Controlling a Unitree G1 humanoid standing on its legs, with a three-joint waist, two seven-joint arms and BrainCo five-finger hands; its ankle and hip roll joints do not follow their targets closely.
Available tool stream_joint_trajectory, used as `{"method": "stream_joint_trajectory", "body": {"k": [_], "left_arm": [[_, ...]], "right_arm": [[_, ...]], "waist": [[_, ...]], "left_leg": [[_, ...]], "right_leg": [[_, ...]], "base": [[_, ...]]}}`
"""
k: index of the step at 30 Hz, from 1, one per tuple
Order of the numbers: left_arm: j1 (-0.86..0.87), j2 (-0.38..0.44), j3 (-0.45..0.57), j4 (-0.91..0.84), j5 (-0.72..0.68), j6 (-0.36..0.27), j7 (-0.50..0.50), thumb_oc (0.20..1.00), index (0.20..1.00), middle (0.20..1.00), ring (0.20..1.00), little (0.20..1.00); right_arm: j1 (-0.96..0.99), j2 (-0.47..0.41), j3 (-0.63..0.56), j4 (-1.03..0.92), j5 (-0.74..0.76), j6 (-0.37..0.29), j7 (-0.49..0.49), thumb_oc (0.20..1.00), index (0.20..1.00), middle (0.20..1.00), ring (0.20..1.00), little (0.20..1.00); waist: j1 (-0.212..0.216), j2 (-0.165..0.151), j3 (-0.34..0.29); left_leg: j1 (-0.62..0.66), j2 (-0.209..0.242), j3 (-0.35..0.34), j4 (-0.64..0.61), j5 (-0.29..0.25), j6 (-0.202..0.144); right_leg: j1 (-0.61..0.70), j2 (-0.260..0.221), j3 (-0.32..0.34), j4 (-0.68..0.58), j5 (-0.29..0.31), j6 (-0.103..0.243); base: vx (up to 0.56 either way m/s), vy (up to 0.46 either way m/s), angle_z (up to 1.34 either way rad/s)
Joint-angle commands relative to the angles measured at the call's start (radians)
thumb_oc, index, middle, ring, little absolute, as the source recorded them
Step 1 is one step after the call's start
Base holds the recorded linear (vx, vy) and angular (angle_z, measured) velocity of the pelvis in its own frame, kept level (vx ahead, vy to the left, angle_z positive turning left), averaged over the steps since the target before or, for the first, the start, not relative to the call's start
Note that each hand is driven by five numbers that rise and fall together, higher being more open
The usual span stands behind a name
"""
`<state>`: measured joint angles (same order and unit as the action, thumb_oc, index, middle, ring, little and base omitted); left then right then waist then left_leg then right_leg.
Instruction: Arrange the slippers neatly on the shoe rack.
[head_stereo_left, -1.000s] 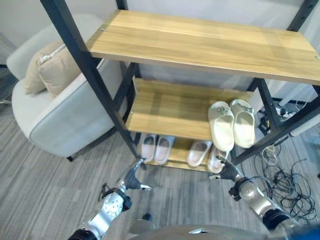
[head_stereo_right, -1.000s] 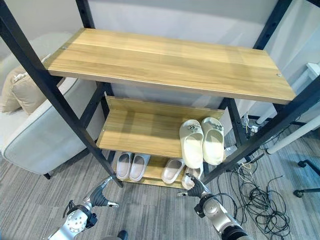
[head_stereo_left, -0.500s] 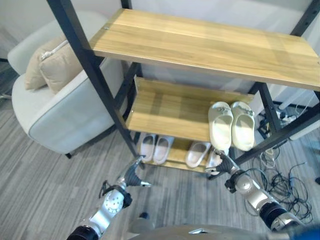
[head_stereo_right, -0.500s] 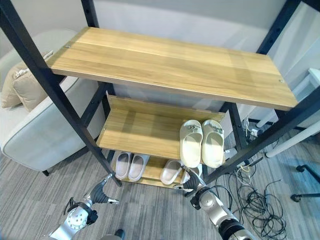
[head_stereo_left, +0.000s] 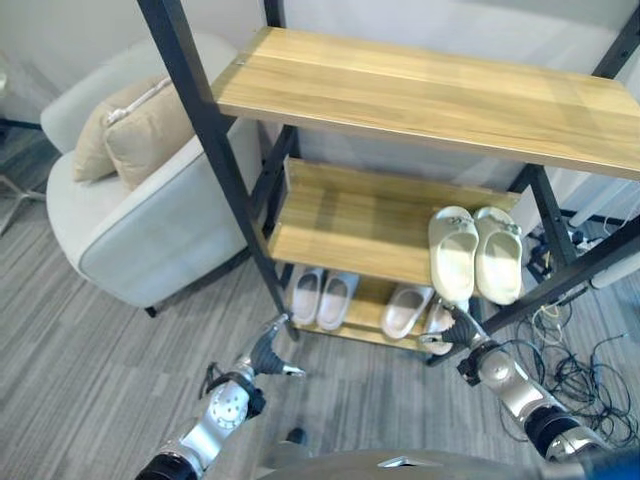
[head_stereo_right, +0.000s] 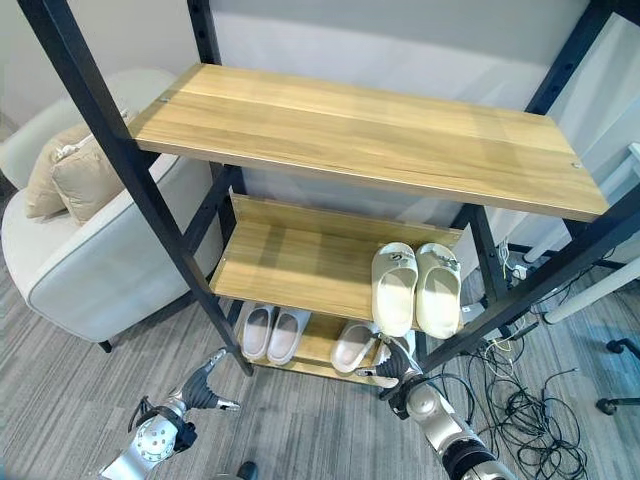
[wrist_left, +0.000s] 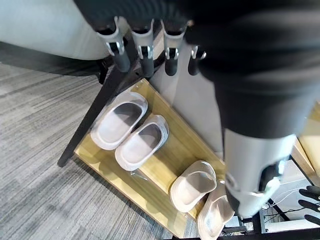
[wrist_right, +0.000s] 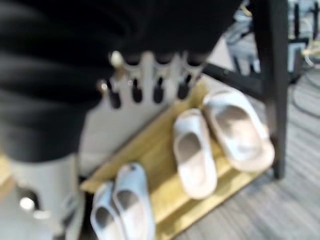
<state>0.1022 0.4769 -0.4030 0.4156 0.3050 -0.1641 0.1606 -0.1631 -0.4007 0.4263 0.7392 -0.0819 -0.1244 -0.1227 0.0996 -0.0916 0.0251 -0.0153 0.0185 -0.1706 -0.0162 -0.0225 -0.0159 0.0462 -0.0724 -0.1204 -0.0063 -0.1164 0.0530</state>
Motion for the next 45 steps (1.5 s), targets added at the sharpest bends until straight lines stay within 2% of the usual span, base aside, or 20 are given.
{"method": "stream_joint_trajectory", "body": {"k": [1,12,19,30,41,45], "left_arm": [[-0.025,0.013,0.023,-0.003,-0.001,-0.032,0.026,1.000,1.000,1.000,1.000,1.000],[-0.008,0.017,0.022,0.022,-0.024,-0.026,0.018,1.000,1.000,1.000,1.000,1.000],[0.001,0.019,0.027,0.028,-0.027,-0.026,0.021,1.000,1.000,1.000,1.000,1.000],[-0.013,-0.005,0.020,0.066,-0.018,-0.023,0.021,1.000,1.000,1.000,1.000,1.000],[-0.019,-0.052,-0.010,0.128,-0.006,-0.021,0.006,1.000,1.000,1.000,1.000,1.000],[-0.029,-0.076,-0.017,0.155,-0.011,-0.016,0.006,1.000,1.000,1.000,1.000,1.000]], "right_arm": [[-0.051,0.006,-0.045,0.004,0.069,-0.015,-0.042,1.000,1.000,1.000,1.000,1.000],[-0.097,0.026,-0.119,0.125,0.185,-0.005,-0.069,1.000,1.000,1.000,1.000,1.000],[-0.121,0.027,-0.131,0.146,0.202,-0.002,-0.078,1.000,1.000,1.000,1.000,1.000],[-0.068,0.089,-0.110,0.228,0.185,0.006,-0.050,1.000,1.000,1.000,1.000,1.000],[0.034,0.162,-0.134,0.372,0.160,0.028,-0.027,1.000,1.000,1.000,1.000,1.000],[0.089,0.172,-0.202,0.425,0.200,0.032,-0.027,1.000,1.000,1.000,1.000,1.000]], "waist": [[0.019,-0.051,-0.003],[0.024,-0.046,-0.010],[0.029,-0.043,-0.010],[0.028,-0.044,-0.016],[0.004,-0.028,-0.031],[-0.021,-0.011,-0.040]], "left_leg": [[-0.068,-0.050,0.010,0.059,-0.028,0.011],[-0.059,-0.054,0.011,0.029,-0.020,0.014],[-0.059,-0.057,0.012,0.023,-0.018,0.016],[-0.040,-0.061,0.016,0.018,-0.022,0.020],[-0.018,-0.061,0.027,0.015,-0.024,0.023],[-0.018,-0.059,0.040,0.007,-0.011,0.022]], "right_leg": [[-0.008,-0.049,0.032,0.078,0.032,0.097],[-0.008,-0.055,0.029,0.067,0.042,0.104],[-0.009,-0.058,0.029,0.061,0.047,0.107],[0.006,-0.058,0.034,0.058,0.050,0.108],[0.012,-0.057,0.037,0.067,0.053,0.106],[0.003,-0.055,0.040,0.075,0.058,0.106]], "base": [[0.03,0.007,-0.04],[0.01,0.002,-0.01],[0.00,0.000,0.00],[0.00,0.000,0.00],[-0.02,0.013,-0.01],[-0.08,0.043,-0.01]]}}
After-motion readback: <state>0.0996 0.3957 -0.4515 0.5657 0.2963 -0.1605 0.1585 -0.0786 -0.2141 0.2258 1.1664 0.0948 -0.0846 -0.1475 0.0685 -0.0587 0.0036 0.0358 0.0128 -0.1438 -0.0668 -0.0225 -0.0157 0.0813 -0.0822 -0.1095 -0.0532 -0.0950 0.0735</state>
